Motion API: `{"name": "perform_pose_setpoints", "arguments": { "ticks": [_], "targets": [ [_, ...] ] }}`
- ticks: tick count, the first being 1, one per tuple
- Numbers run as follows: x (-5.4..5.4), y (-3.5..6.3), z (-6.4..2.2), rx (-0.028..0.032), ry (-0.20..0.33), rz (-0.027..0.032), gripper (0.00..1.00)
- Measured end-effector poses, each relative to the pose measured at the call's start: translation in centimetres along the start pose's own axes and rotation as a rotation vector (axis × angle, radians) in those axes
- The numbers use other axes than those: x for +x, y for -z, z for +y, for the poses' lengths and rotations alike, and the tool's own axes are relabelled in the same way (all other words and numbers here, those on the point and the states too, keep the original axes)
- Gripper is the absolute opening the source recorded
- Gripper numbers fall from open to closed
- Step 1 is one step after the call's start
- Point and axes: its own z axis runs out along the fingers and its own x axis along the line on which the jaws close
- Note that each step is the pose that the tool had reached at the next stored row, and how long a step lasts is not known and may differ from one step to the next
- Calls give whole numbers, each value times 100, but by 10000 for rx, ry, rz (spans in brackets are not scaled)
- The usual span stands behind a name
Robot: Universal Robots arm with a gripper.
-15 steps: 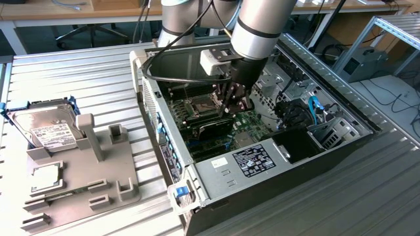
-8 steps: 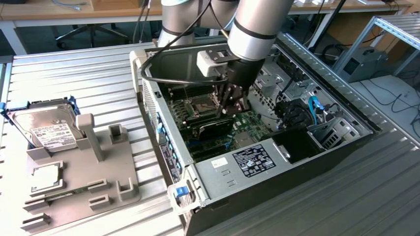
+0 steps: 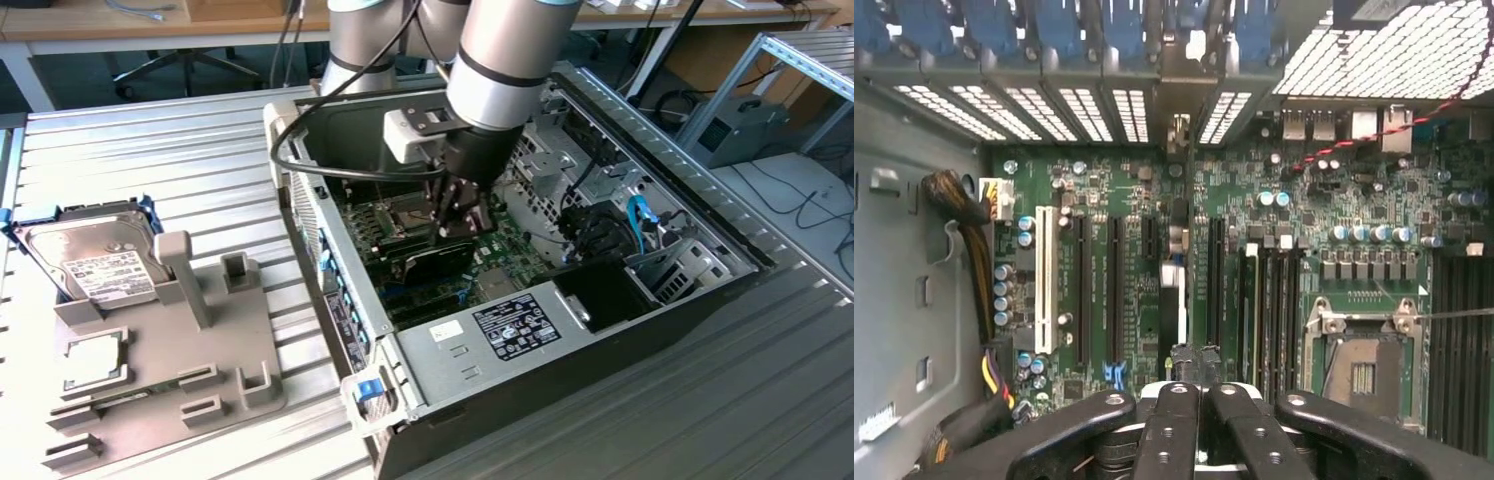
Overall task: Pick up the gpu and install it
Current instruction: 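Press down on the gpu until it lock into place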
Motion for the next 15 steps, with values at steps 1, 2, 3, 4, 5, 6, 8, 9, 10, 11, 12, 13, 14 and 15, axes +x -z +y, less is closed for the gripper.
{"name": "perform_pose_setpoints", "arguments": {
  "ticks": [1, 2, 3, 4, 5, 6, 8, 9, 10, 11, 12, 13, 14, 15],
  "targets": [
    [0, -6, 18, -1, 0, 2, 11],
    [0, -10, 35, -1, 0, 3, 11],
    [-1, -17, 63, 0, 0, 1, 11],
    [-1, -24, 98, 0, -1, 0, 11],
    [-2, -29, 120, 0, -1, -1, 11],
    [-1, -34, 152, 0, 0, 1, 11],
    [-3, -52, 226, 1, 0, 0, 11],
    [-3, -60, 256, 0, -1, 0, 11],
    [-3, -66, 283, 0, -1, 0, 11],
    [-3, -71, 298, 0, 0, 0, 11],
    [-3, -75, 314, 0, 0, 0, 11],
    [-3, -80, 333, 0, 0, 1, 11],
    [-3, -85, 354, -1, 1, 2, 11],
    [-4, -90, 375, 0, -1, 1, 11]
  ]
}}
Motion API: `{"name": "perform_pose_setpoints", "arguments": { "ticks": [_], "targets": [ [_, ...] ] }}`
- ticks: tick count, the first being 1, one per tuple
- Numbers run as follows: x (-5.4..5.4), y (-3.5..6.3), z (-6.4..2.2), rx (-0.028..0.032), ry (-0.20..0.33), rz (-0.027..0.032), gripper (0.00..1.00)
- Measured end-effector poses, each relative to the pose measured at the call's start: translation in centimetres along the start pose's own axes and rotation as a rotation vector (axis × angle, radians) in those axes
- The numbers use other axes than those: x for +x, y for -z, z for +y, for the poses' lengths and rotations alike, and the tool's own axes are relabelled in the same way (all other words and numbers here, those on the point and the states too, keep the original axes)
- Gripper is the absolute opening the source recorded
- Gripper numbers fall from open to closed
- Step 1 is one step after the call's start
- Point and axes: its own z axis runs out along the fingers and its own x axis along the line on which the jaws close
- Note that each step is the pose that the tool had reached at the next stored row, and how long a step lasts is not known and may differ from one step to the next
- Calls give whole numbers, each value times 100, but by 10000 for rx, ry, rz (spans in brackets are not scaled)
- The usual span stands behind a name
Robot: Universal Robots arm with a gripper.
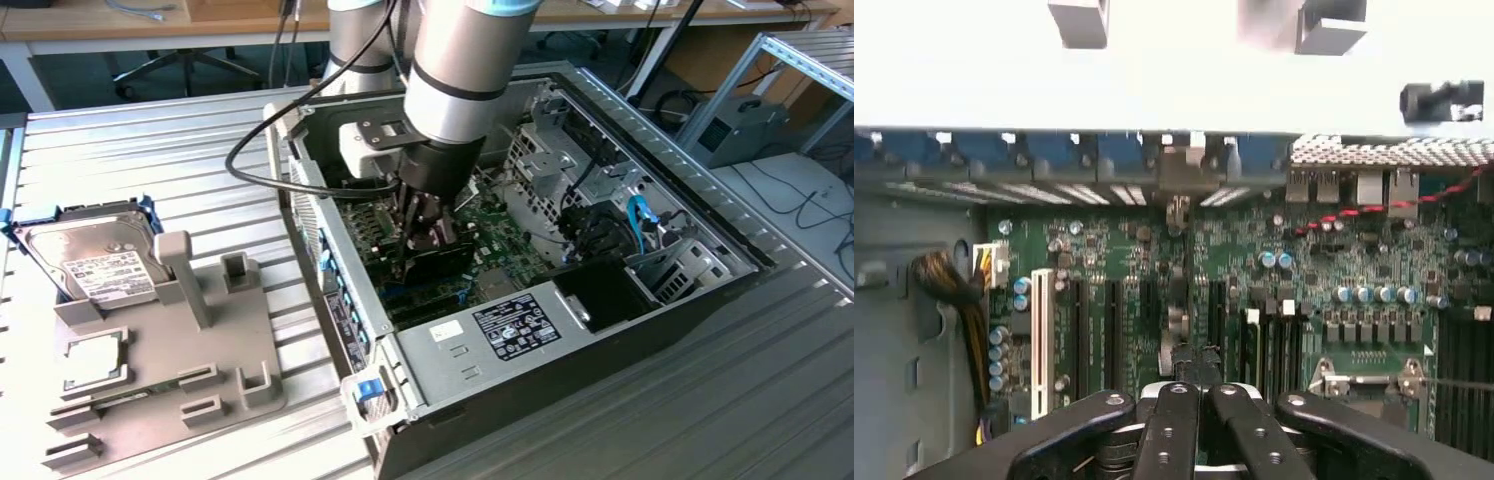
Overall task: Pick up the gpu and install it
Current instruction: 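Press down on the gpu until it lock into place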
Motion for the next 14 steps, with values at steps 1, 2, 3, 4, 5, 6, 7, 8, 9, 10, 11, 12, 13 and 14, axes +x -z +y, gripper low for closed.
{"name": "perform_pose_setpoints", "arguments": {
  "ticks": [1, 2, 3, 4, 5, 6, 7, 8, 9, 10, 11, 12, 13, 14],
  "targets": [
    [0, -8, 31, 0, 0, 0, 11],
    [-1, -13, 48, 1, 0, -1, 11],
    [-1, -17, 62, 1, 0, -1, 11],
    [-1, -21, 74, 0, 0, -1, 11],
    [-1, -25, 84, 0, 1, -1, 11],
    [-1, -30, 92, 0, 0, 0, 11],
    [-1, -36, 98, 0, 0, 1, 11],
    [0, -41, 103, -2, 0, 4, 11],
    [-1, -48, 107, -2, 0, 3, 11],
    [0, -54, 111, -1, 0, 3, 11],
    [0, -59, 113, -1, 1, 4, 11],
    [0, -64, 114, -1, 2, 3, 11],
    [0, -68, 114, -1, 2, 2, 11],
    [0, -72, 114, 0, 2, 1, 11]
  ]
}}
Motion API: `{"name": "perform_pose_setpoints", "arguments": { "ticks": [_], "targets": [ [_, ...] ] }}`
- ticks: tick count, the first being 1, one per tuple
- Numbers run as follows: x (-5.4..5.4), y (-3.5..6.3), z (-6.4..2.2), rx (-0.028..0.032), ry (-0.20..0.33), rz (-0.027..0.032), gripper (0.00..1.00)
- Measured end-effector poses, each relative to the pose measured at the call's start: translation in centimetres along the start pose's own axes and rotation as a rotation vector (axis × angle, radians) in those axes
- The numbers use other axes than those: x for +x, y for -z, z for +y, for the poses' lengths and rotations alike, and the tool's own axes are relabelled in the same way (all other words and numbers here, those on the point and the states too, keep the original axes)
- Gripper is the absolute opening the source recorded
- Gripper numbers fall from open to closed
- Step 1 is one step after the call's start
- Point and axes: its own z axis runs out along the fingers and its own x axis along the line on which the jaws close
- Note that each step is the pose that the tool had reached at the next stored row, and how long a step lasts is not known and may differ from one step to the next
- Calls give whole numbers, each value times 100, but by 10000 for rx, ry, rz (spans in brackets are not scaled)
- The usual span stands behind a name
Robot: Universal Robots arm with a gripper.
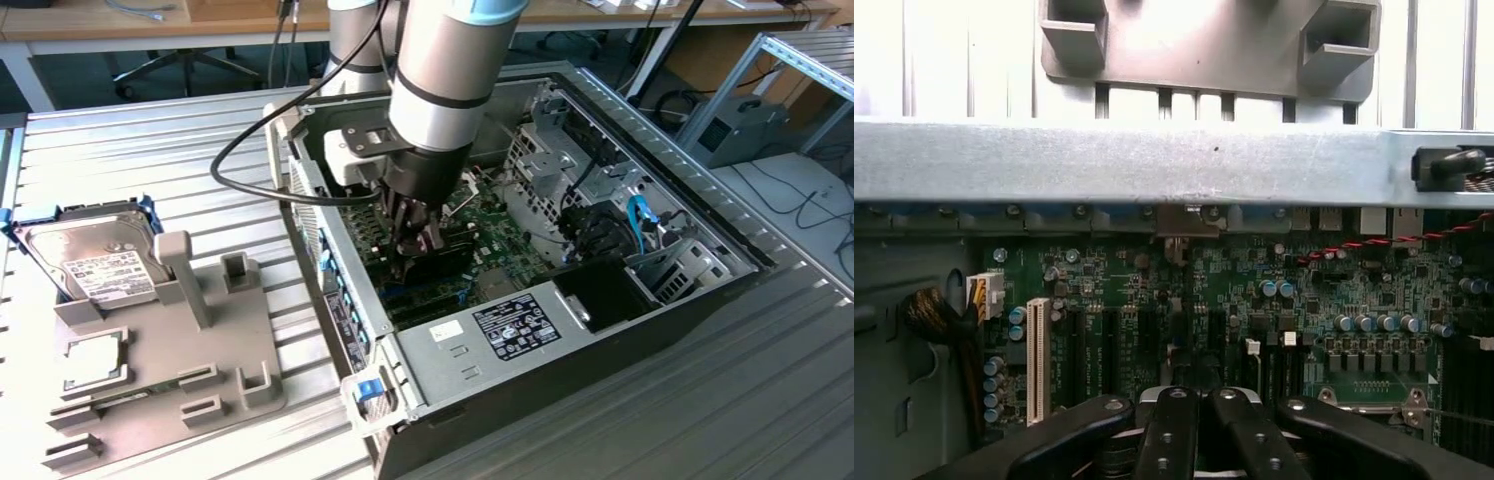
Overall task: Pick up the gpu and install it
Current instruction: 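Press down on the gpu until it lock into place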
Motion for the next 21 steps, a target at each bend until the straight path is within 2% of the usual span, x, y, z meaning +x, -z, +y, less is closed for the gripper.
{"name": "perform_pose_setpoints", "arguments": {
  "ticks": [11, 17, 21],
  "targets": [
    [0, 0, 0, 2, -1, -1, 11],
    [-2, 90, 1, 1, -3, 14, 11],
    [-2, 113, -49, -7, -2, 15, 11]
  ]
}}
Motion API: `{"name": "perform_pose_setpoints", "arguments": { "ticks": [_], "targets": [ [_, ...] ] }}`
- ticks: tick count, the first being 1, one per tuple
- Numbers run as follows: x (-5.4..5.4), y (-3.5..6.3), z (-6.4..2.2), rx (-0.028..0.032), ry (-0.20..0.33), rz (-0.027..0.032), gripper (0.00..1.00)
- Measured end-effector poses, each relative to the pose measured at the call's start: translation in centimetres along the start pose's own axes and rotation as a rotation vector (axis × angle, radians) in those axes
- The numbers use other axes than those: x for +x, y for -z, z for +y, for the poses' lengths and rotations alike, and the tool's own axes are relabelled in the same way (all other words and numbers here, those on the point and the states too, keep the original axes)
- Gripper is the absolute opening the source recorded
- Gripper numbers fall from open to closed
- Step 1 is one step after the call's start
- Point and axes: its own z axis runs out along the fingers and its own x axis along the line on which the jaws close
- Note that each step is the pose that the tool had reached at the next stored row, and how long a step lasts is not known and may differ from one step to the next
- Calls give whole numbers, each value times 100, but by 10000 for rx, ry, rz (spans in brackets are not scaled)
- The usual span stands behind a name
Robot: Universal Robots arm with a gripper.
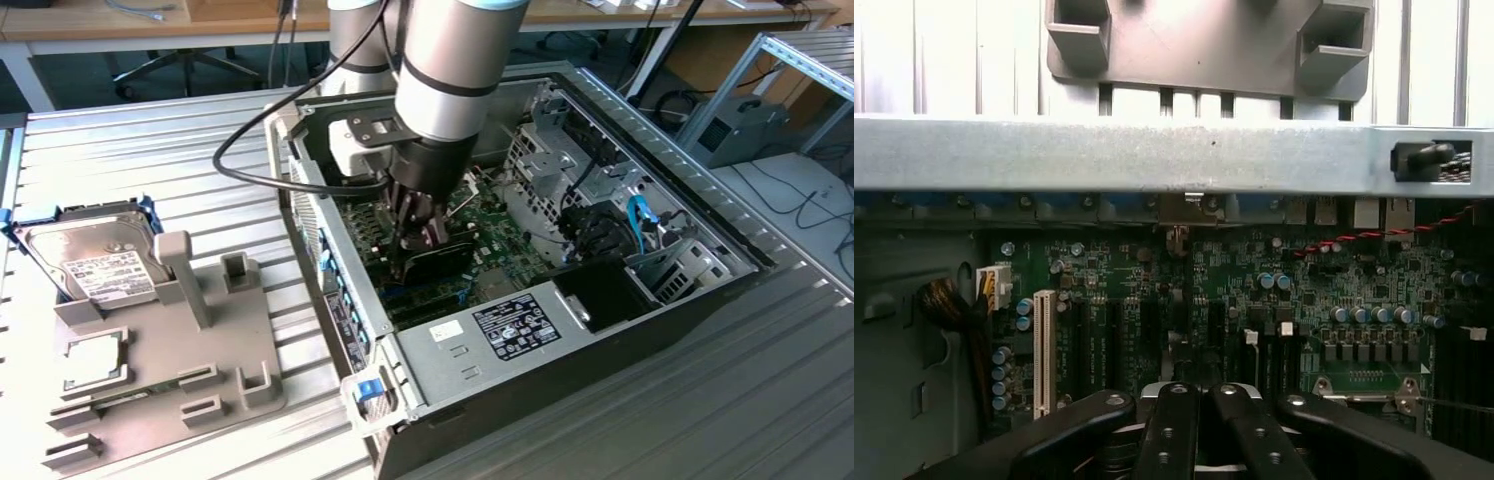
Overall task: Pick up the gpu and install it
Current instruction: 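Press down on the gpu until it lock into place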
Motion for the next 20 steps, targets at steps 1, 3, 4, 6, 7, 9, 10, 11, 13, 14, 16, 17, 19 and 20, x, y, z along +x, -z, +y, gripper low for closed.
{"name": "perform_pose_setpoints", "arguments": {
  "ticks": [1, 3, 4, 6, 7, 9, 10, 11, 13, 14, 16, 17, 19, 20],
  "targets": [
    [0, 5, -20, -5, 0, 0, 11],
    [1, 14, -59, -16, 0, -1, 11],
    [1, 20, -79, -22, -1, 0, 11],
    [1, 33, -117, -31, -1, -1, 11],
    [1, 41, -151, -42, -1, -2, 11],
    [2, 54, -205, -64, -1, -2, 11],
    [2, 59, -229, -73, -1, -2, 11],
    [2, 63, -261, -88, -2, -2, 11],
    [4, 70, -335, -132, -2, -3, 11],
    [4, 72, -362, -149, -3, -4, 11],
    [5, 78, -427, -187, -5, -4, 11],
    [5, 82, -471, -210, -4, -7, 11],
    [6, 88, -531, -242, -5, -11, 11],
    [7, 93, -570, -262, -5, -13, 11]
  ]
}}
